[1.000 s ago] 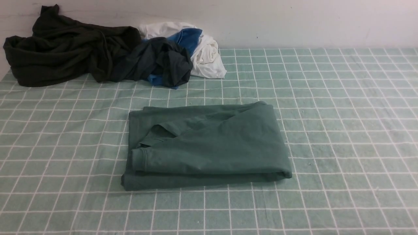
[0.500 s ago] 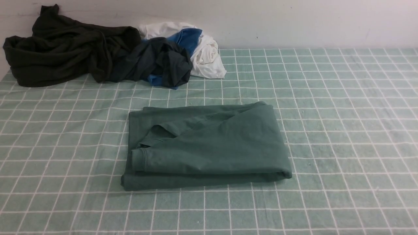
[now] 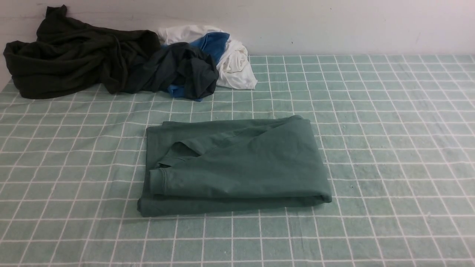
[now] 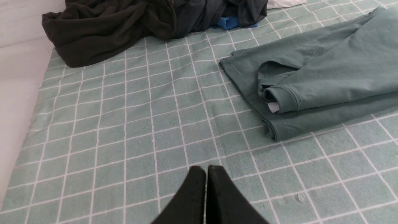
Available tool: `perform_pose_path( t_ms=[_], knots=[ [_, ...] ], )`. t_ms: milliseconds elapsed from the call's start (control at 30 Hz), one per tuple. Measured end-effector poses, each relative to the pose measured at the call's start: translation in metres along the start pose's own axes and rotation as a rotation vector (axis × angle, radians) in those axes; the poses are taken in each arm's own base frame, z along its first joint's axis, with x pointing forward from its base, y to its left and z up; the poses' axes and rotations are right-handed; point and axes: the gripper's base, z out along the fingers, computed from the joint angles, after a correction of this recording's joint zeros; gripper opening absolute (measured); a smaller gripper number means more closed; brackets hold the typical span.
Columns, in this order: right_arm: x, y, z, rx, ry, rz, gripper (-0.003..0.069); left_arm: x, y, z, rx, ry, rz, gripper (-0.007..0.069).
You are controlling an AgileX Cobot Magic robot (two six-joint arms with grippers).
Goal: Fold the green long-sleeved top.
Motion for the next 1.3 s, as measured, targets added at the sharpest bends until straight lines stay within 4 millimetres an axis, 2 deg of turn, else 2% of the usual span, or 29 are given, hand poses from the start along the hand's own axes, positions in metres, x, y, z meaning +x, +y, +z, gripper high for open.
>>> perform_pose_path(
  t_ms=[300, 533, 600, 700, 733, 800, 1000, 1300],
  knots=[
    [0.000, 0.000, 0.000, 0.000, 0.000, 0.000, -0.0014, 0.002, 0.000, 0.000, -0.002, 0.026, 0.000, -0.0004],
    [0.000, 0.000, 0.000, 0.000, 0.001, 0.000, -0.0014, 0.001, -0.013, 0.023, 0.045, -0.185, -0.058, -0.0004],
    [0.000, 0.000, 0.000, 0.000, 0.001, 0.000, -0.0014, 0.009, -0.015, 0.033, 0.018, -0.220, -0.070, -0.0004],
    [0.000, 0.000, 0.000, 0.000, 0.001, 0.000, -0.0014, 0.031, -0.016, 0.052, -0.062, -0.279, -0.114, -0.0004],
    [0.000, 0.000, 0.000, 0.000, 0.001, 0.000, -0.0014, 0.035, -0.016, 0.054, -0.071, -0.274, -0.118, -0.0004],
    [0.000, 0.000, 0.000, 0.000, 0.001, 0.000, -0.0014, 0.057, -0.017, 0.067, -0.115, -0.271, -0.142, -0.0003],
    [0.000, 0.000, 0.000, 0.000, 0.001, 0.000, -0.0014, 0.096, -0.022, 0.083, -0.137, -0.206, -0.166, -0.0003],
    [0.000, 0.000, 0.000, 0.000, 0.001, 0.000, -0.0014, 0.104, -0.024, 0.085, -0.122, -0.131, -0.191, -0.0003]
  ],
)
